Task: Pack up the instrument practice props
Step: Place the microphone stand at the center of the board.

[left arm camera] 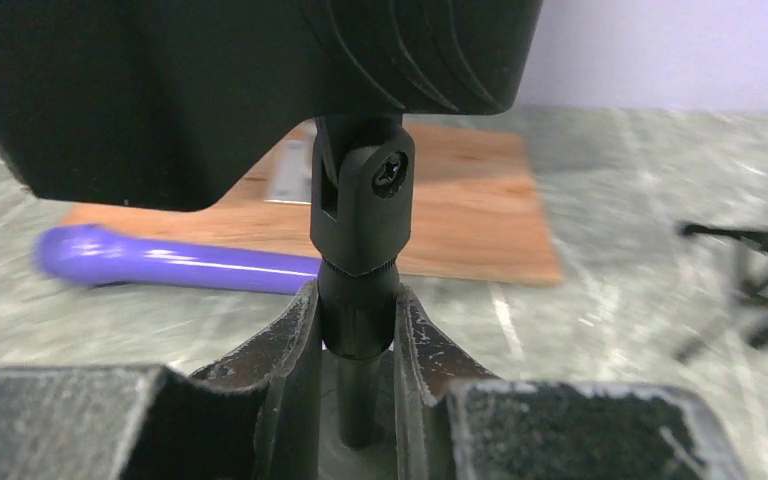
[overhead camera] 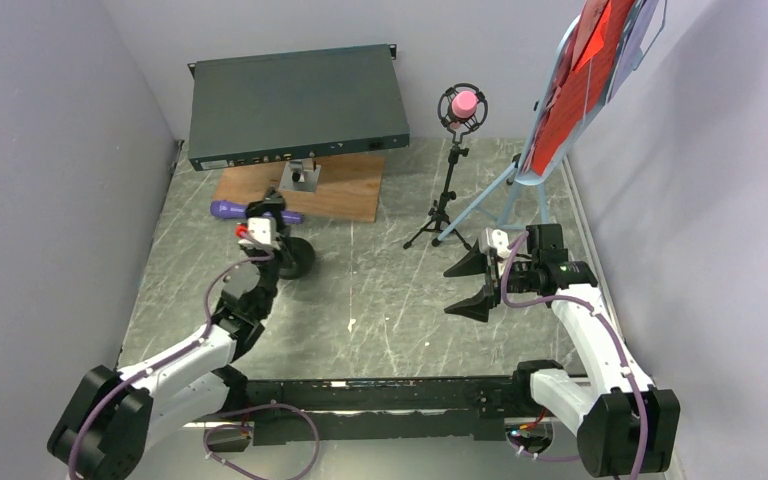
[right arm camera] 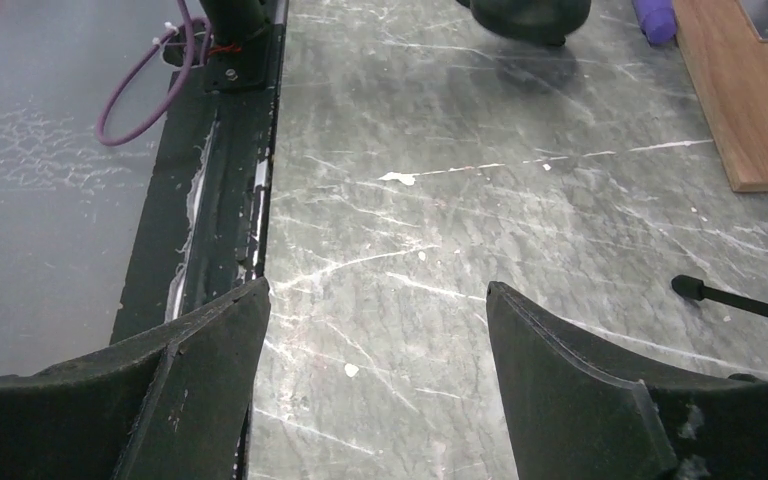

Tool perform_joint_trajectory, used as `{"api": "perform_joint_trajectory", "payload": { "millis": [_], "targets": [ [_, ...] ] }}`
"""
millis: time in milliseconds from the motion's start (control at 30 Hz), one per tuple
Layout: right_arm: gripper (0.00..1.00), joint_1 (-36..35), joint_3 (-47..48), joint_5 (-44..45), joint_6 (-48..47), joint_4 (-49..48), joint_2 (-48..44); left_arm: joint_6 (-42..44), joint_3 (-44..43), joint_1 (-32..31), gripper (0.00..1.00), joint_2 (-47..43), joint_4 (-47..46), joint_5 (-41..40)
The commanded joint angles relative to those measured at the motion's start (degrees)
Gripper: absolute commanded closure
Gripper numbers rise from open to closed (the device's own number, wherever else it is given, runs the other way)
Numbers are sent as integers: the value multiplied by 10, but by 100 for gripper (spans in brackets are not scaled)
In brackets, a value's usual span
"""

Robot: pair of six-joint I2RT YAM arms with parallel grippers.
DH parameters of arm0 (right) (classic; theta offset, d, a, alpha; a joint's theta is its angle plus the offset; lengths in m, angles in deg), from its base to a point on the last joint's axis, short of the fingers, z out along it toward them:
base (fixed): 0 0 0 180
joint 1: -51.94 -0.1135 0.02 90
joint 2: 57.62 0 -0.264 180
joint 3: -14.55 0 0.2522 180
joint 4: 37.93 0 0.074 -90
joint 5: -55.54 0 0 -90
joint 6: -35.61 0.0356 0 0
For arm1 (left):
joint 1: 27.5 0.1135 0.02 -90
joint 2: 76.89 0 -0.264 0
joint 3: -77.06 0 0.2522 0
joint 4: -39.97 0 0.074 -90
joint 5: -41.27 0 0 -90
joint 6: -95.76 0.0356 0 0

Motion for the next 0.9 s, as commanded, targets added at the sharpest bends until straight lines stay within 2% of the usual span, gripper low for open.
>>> {"api": "perform_joint_trajectory", "payload": {
  "millis": [0,333,600,867],
  "targets": [
    [18,0,24,-12,-25,3,-10,-9,-4,84,100,-27,-71,-64],
    [18,0,26,-18,-32,13,-15,-74,-20,224,100,72,-145,-93],
    [17,-1,29,-21,-41,21,-20,-77,-77,289,100,148,-138,-123],
    [17,-3,30,-22,-45,25,-23,-74,-145,371,100,252,-110,-87]
  ]
}}
